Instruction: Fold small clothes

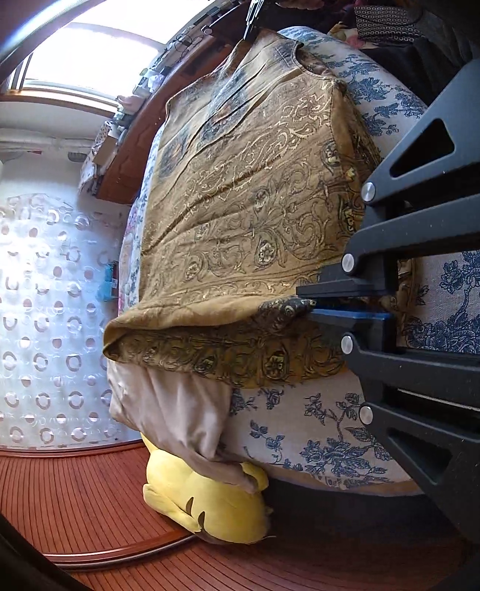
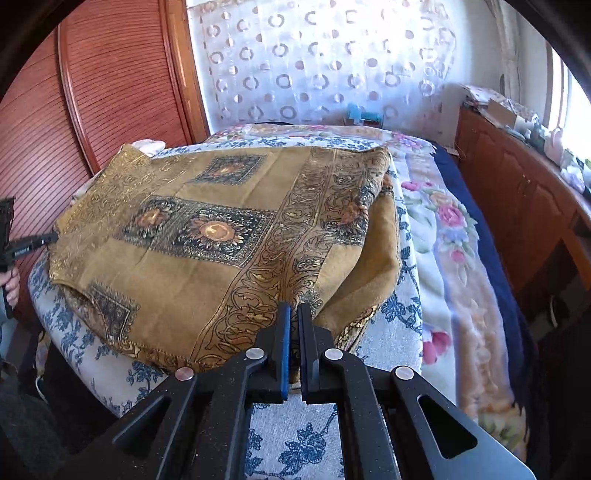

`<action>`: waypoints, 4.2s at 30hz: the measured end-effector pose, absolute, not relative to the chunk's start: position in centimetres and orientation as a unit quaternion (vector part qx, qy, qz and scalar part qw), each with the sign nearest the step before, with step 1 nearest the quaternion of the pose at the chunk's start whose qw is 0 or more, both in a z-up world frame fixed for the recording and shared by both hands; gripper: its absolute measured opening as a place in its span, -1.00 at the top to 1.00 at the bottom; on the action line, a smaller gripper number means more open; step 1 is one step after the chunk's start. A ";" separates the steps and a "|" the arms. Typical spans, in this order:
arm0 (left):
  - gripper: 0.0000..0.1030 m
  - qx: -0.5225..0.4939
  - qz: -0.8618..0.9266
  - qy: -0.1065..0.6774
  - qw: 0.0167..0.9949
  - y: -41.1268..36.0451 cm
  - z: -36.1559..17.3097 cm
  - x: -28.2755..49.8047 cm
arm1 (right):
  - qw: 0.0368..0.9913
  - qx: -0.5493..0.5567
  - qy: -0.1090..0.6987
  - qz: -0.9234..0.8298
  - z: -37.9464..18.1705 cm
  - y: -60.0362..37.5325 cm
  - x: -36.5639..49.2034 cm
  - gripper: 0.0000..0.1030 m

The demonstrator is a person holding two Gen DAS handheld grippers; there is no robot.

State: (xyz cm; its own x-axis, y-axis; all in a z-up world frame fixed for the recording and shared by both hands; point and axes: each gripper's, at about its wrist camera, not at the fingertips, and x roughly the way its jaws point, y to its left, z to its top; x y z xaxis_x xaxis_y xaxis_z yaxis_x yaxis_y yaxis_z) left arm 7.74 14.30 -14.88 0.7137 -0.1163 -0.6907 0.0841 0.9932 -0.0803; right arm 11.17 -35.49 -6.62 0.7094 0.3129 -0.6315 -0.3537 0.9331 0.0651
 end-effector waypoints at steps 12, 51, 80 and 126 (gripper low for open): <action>0.76 -0.023 -0.043 0.385 0.922 13.9 -16.0 8.0 | 0.943 -0.047 0.291 0.153 -4.5 -34.3 9.5 0.72; -0.50 -0.094 -0.020 0.353 0.931 17.8 -14.9 8.1 | 0.930 -0.098 0.274 0.226 -13.3 -18.3 13.3 -0.15; 0.82 -0.087 -0.067 0.337 0.935 13.8 -13.5 8.3 | 0.930 -0.098 0.270 0.231 -12.8 -19.3 12.0 -0.16; 0.82 0.084 -0.341 0.304 0.885 -19.7 -2.9 15.6 | 0.957 0.013 0.256 0.135 -10.6 -34.7 6.8 -0.19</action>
State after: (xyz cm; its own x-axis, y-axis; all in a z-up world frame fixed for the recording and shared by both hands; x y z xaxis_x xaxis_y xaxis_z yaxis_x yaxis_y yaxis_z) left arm 15.60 -19.72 -2.87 0.5824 -0.5530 -0.5958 0.6556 0.7529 -0.0580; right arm 6.80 -34.72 -10.61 0.8323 0.2648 -0.4871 -0.2510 0.9633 0.0947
